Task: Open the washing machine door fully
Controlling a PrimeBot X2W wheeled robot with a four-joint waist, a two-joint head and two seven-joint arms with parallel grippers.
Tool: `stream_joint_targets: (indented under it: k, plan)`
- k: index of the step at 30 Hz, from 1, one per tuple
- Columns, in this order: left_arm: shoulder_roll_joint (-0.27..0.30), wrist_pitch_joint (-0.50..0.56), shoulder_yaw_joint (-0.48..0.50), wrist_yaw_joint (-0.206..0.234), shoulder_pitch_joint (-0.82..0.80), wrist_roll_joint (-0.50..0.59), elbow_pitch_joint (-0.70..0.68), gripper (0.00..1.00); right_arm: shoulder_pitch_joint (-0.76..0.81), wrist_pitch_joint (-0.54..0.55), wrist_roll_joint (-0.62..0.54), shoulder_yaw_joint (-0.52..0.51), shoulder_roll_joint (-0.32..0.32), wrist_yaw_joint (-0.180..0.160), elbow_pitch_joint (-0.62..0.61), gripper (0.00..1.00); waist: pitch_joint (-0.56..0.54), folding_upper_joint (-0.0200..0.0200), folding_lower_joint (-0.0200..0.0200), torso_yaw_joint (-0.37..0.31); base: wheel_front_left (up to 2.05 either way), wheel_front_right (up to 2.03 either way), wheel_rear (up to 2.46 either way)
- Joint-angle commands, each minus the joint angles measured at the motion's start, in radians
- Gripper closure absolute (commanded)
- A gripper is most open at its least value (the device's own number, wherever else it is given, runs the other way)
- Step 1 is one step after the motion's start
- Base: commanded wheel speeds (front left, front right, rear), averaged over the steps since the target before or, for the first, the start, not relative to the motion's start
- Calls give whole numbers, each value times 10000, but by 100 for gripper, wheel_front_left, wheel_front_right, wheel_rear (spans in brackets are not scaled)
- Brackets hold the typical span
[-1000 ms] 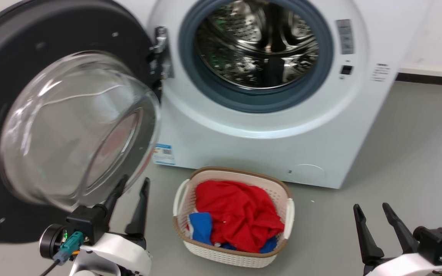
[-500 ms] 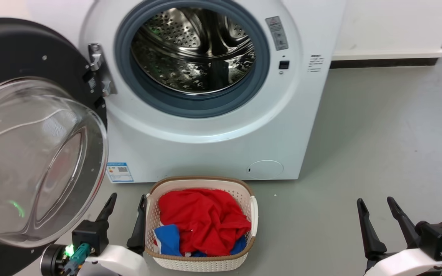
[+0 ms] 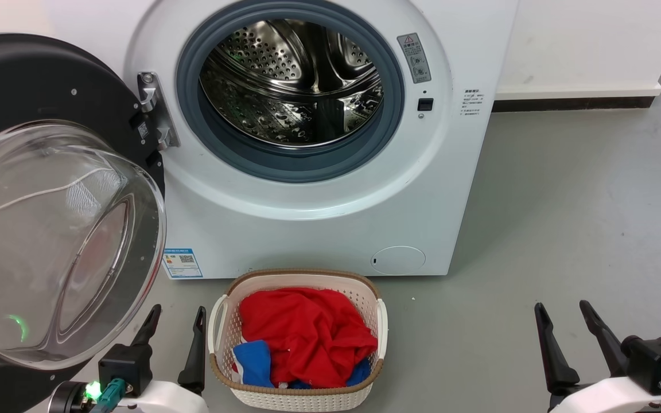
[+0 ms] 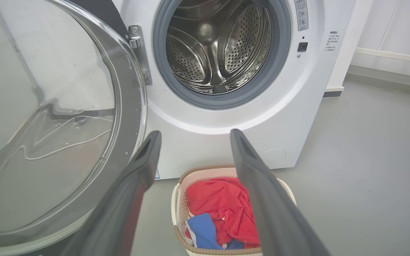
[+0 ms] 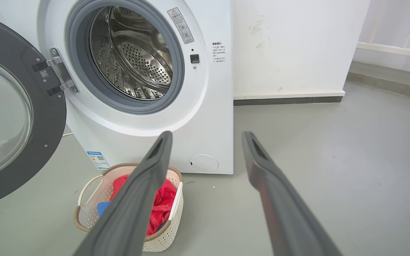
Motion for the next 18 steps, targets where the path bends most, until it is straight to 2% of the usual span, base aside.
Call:
stream_joint_targets:
  k: [1,15,16,18]
  plan:
    - [-23,-66,40,-23,57,48,25,0,32,3,43,-33,4,-1,-2,0,1,0,1,-3,0,0,0]
    - [-145,-74,225,-91,-13,112,58,0,-3,41,32,-8,4,0,-74,0,44,0,1,21,0,0,0]
    - [-137,-1,215,-106,4,77,47,100,14,29,17,-8,0,0,-32,100,45,0,1,20,0,0,0]
    - [-171,23,196,-108,37,66,111,100,38,27,26,-6,0,0,57,100,46,0,1,20,0,0,0]
